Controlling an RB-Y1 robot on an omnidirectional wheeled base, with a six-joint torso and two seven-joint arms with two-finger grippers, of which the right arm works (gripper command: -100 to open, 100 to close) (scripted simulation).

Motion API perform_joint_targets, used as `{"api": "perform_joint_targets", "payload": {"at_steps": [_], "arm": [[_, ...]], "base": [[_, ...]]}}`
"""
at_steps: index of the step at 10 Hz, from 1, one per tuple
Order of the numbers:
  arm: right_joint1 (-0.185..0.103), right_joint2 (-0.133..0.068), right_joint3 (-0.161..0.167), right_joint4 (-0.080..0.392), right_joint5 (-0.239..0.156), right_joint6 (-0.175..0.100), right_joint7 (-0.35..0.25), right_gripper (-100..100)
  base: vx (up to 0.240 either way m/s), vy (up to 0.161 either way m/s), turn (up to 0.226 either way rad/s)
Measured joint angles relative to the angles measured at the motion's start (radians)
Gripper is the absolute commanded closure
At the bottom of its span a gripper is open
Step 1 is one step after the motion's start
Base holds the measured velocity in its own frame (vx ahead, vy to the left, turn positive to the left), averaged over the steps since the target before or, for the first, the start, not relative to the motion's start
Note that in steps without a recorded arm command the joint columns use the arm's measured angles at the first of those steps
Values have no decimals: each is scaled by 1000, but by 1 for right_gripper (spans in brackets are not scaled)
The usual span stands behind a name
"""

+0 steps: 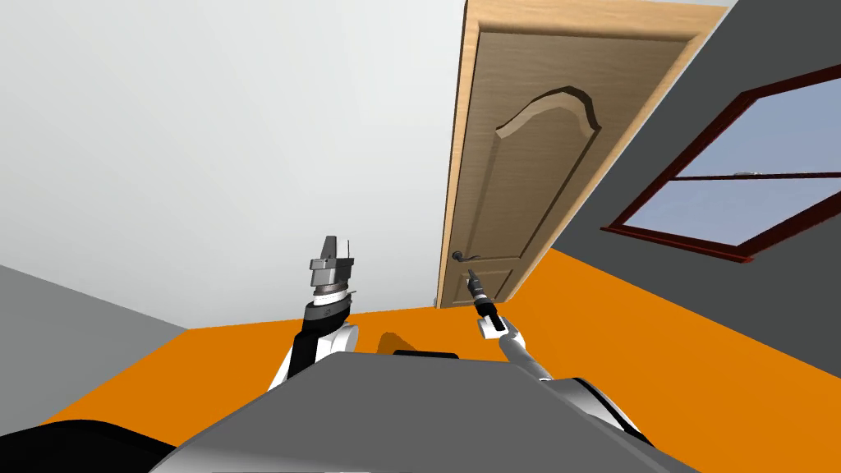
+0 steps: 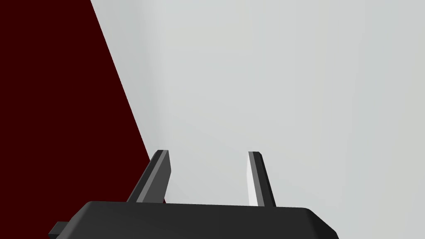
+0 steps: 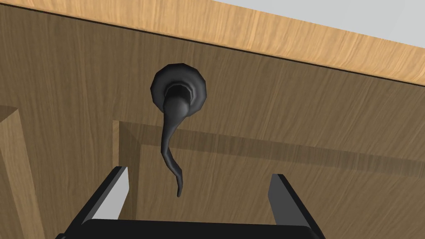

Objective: Pull the door open

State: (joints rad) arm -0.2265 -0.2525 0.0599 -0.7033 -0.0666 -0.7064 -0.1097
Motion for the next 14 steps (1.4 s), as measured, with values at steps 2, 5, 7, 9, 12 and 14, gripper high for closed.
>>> {"api": "perform_joint_targets", "payload": {"at_steps": [2,5,7,9,12,14], "arm": [[-12,-7,3,28,-1,1,-9,-100],[-42,-12,5,90,-3,-11,-18,-100],[-53,-16,6,117,-4,-14,-23,-100],[-36,-30,2,107,-8,-15,-32,-100],[-13,-67,-10,110,-18,-31,-61,-100],[4,-79,-20,115,-25,-46,-66,-100]], "base": [[19,-101,53],[1,-106,111],[8,-67,43],[133,63,149],[125,58,55],[115,46,169]]}}
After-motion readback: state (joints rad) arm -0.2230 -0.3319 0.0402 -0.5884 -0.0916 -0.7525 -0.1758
